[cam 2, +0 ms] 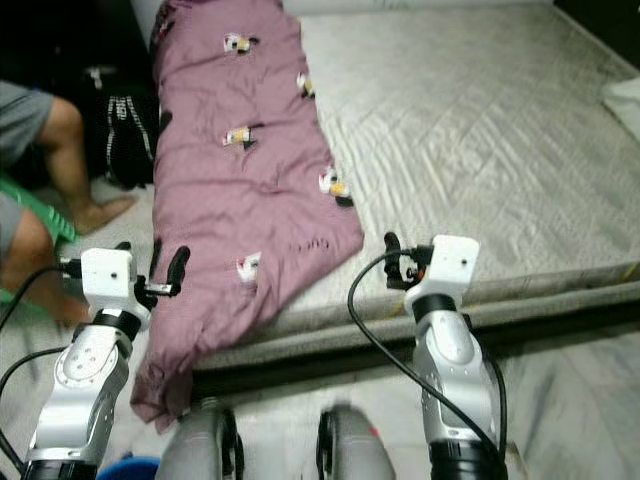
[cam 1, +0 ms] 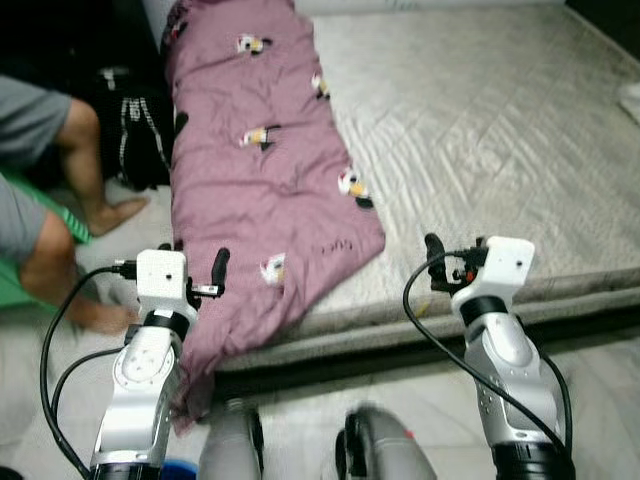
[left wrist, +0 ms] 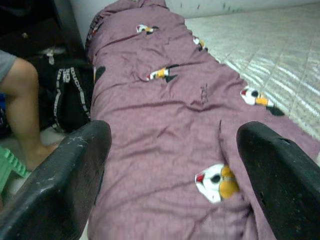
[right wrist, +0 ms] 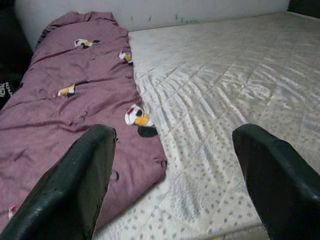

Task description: Clean up the room

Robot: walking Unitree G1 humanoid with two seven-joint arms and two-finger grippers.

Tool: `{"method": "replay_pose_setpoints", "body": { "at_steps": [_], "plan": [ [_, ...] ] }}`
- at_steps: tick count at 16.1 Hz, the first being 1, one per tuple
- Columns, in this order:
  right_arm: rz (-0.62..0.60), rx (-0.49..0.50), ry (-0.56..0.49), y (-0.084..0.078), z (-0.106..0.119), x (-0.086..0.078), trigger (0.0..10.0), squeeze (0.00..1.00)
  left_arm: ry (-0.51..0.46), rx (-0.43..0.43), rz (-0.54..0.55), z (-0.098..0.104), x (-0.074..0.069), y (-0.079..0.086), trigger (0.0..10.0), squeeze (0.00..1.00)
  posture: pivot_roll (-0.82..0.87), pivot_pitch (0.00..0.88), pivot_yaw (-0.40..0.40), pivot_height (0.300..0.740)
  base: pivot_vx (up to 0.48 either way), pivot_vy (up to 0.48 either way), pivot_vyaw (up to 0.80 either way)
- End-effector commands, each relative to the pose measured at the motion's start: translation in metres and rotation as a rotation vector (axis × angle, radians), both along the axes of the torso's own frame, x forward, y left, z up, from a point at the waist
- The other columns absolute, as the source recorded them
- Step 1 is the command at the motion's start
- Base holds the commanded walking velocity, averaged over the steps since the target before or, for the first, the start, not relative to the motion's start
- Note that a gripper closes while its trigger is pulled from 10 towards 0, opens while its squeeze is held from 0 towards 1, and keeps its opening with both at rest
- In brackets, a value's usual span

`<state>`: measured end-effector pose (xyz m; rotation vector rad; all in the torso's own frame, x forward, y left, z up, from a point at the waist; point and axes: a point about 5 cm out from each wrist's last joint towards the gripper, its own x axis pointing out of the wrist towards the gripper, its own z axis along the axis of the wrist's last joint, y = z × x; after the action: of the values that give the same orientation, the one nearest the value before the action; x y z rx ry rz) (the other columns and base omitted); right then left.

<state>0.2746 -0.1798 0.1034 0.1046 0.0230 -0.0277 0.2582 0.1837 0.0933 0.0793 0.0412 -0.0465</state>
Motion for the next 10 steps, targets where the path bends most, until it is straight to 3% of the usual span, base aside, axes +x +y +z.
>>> {"method": "replay_pose_setpoints", "body": {
  "at_steps": [1, 7, 10],
  "plan": [
    [-0.003, -0.003, 0.004, -0.0007, 0.0010, 0.0002, 10.0, 0.00, 0.016, -0.002, 0.000, -0.0023, -0.0008, 0.0005, 10.0, 0.00, -0.03, 0.111, -0.001, 0.624, 0.000, 0.000, 0.00],
    [0.001, -0.011, 0.003, -0.0020, 0.0017, 0.0024, 10.0, 0.00, 0.002, -0.038, -0.029, -0.0007, 0.0000, -0.0020, 10.0, 0.00, -0.04, 0.105, -0.005, 0.624, 0.000, 0.000, 0.00],
    [0.007, -0.015, 0.004, -0.0008, 0.0016, 0.0029, 10.0, 0.00, -0.003, -0.045, -0.050, -0.0001, -0.0002, -0.0035, 10.0, 0.00, -0.03, 0.103, -0.009, 0.624, 0.327, 0.000, 0.00]
  ]
}}
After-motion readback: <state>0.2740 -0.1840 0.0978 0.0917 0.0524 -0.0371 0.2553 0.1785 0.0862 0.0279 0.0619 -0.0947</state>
